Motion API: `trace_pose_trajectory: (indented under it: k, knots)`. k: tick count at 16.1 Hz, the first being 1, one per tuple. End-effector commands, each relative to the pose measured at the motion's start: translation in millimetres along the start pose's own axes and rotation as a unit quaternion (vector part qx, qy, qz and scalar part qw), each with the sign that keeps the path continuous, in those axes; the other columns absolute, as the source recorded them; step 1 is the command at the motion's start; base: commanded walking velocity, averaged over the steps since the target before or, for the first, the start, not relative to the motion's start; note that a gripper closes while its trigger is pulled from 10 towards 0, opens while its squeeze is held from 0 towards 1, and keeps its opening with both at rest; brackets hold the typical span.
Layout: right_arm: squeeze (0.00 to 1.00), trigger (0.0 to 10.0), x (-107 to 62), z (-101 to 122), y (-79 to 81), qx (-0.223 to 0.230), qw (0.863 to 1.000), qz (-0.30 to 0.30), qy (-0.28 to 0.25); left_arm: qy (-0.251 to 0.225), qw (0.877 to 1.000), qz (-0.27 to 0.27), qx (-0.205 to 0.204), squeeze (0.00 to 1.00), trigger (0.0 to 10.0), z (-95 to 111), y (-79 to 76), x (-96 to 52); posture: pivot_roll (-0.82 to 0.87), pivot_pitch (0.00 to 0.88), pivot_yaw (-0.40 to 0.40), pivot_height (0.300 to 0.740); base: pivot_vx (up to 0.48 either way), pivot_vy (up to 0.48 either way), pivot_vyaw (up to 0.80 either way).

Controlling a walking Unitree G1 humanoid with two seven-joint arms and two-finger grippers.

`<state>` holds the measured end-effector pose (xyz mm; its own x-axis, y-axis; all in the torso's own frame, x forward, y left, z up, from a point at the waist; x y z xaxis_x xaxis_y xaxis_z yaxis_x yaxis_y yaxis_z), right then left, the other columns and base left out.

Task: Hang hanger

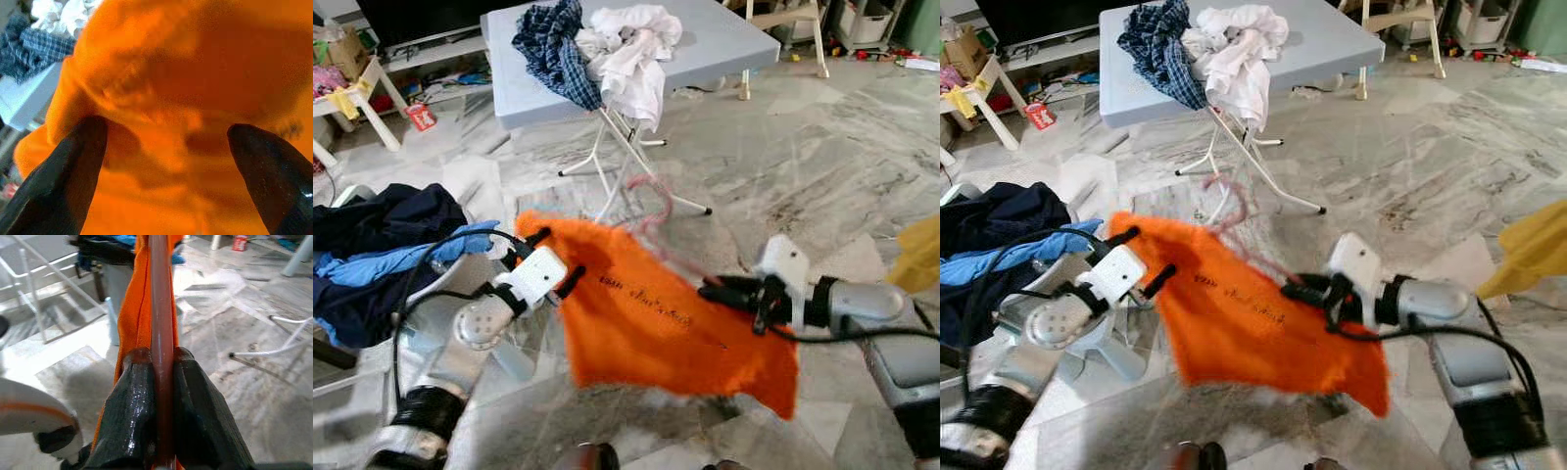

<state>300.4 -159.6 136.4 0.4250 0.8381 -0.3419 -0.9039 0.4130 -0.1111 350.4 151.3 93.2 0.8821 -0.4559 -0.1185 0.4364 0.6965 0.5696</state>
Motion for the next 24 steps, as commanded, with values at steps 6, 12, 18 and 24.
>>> trace_pose_trajectory:
  k: [6,12,18,24]
  knots:
    - [0.0,10.0,-2.7,9.4,7.5,-0.018,0.999,0.031,-0.005,0.005,0.997,0.026,-0.068,0.0,0.0,-6.5,4.0,4.3,-0.08,0.078,0.095,0.74,0.0,0.0,0.0]
    - [0.0,10.0,0.4,4.2,4.6,-0.018,1.0,0.022,0.006,-0.004,0.996,0.032,-0.079,0.0,0.0,-5.4,12.4,2.3,-0.07,0.077,0.088,0.74,0.0,0.0,0.0]
    - [0.0,10.0,4.8,1.9,11.1,-0.013,0.999,0.035,0.006,-0.005,0.994,0.05,-0.093,0.0,0.0,-5.5,20.1,3.6,-0.07,0.072,0.086,0.74,0.0,0.0,0.0]
    - [0.0,10.0,4.7,-3.9,5.6,-0.032,0.999,0.023,0.03,-0.014,0.994,0.056,-0.095,0.0,0.0,-0.6,26.0,6.6,-0.07,0.066,0.085,0.74,0.0,0.0,0.0]
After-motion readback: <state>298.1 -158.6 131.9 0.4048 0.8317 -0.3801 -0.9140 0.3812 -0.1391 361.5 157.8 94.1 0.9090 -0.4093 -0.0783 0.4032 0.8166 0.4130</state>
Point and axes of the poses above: a point about 5 cm out from each wrist's last joint towards the gripper, its own x axis pointing out of the wrist towards the gripper, its own z axis along the axis of the wrist's last joint, y = z × x, the point moved 3 cm from there along x, pointing out of the wrist towards the gripper, and after that the axes turned 2 degrees about x, right-handed, at the moved point
